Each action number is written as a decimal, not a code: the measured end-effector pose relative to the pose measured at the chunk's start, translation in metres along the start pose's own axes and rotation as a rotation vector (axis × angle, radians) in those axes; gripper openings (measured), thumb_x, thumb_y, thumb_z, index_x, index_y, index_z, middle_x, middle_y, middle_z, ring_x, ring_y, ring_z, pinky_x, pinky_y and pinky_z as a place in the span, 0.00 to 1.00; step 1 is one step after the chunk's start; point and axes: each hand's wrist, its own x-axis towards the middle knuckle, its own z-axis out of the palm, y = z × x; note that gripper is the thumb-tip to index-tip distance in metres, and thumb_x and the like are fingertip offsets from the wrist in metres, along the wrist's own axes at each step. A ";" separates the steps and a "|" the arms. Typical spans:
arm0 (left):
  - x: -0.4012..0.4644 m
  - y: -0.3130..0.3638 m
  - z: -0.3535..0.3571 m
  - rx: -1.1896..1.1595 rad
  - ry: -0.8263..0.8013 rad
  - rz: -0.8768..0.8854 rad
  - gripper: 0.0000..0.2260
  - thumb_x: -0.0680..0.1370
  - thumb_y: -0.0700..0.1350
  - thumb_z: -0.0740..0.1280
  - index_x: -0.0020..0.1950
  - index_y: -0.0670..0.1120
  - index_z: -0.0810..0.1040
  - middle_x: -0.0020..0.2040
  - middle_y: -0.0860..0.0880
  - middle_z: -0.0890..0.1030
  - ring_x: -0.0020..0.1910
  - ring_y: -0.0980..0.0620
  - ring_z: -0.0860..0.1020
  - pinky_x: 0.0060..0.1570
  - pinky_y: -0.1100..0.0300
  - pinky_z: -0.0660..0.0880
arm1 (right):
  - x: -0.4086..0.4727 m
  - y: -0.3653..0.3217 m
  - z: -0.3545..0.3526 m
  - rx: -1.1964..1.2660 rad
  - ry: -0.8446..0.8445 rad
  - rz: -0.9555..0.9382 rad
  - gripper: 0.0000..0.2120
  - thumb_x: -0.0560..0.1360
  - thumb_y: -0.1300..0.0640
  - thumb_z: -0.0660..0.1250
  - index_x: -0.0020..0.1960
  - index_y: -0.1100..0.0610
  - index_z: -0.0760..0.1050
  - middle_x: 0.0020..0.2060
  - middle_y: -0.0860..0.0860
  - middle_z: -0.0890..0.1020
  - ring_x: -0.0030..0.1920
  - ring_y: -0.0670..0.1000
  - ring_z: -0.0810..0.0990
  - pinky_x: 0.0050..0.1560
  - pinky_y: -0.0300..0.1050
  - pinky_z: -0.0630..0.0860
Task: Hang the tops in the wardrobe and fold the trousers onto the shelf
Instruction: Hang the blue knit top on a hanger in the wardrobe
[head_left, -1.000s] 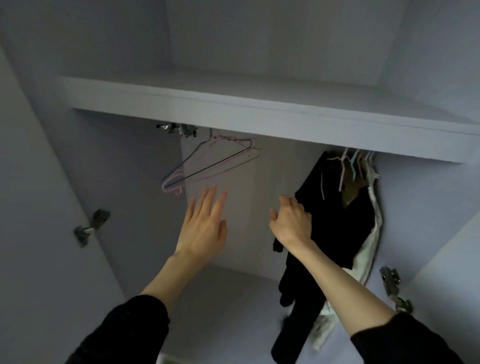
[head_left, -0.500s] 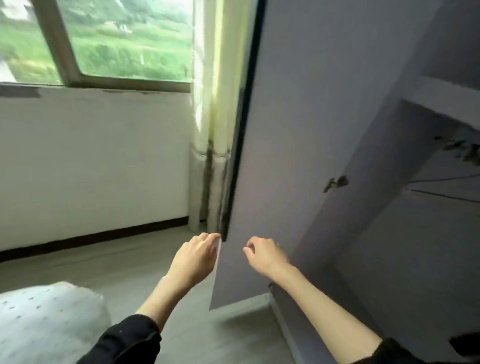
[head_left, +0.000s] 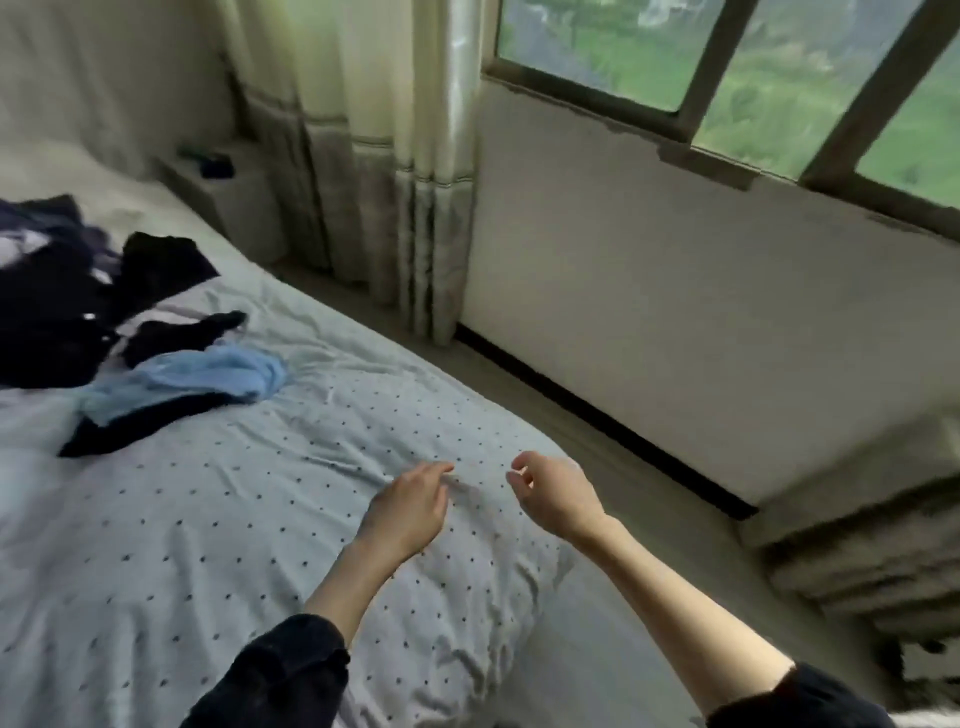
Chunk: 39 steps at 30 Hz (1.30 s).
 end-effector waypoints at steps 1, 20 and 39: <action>-0.004 -0.025 -0.012 -0.012 0.029 -0.070 0.17 0.82 0.44 0.54 0.71 0.48 0.67 0.68 0.48 0.71 0.65 0.48 0.71 0.59 0.57 0.69 | 0.018 -0.027 0.009 -0.034 -0.035 -0.066 0.16 0.80 0.48 0.56 0.63 0.53 0.73 0.57 0.52 0.80 0.56 0.54 0.78 0.52 0.44 0.74; 0.023 -0.329 -0.066 0.013 0.045 -0.902 0.25 0.81 0.57 0.45 0.77 0.54 0.45 0.78 0.48 0.41 0.76 0.46 0.40 0.72 0.39 0.46 | 0.337 -0.337 0.192 -0.263 -0.256 -0.561 0.32 0.76 0.45 0.62 0.74 0.56 0.56 0.72 0.55 0.61 0.72 0.58 0.59 0.66 0.58 0.64; 0.010 -0.309 -0.052 0.037 -0.067 -0.861 0.26 0.82 0.51 0.50 0.77 0.53 0.42 0.77 0.46 0.40 0.76 0.46 0.40 0.72 0.43 0.46 | 0.292 -0.299 0.155 0.226 -0.246 -0.474 0.03 0.69 0.67 0.58 0.40 0.61 0.67 0.42 0.62 0.75 0.42 0.59 0.72 0.37 0.46 0.59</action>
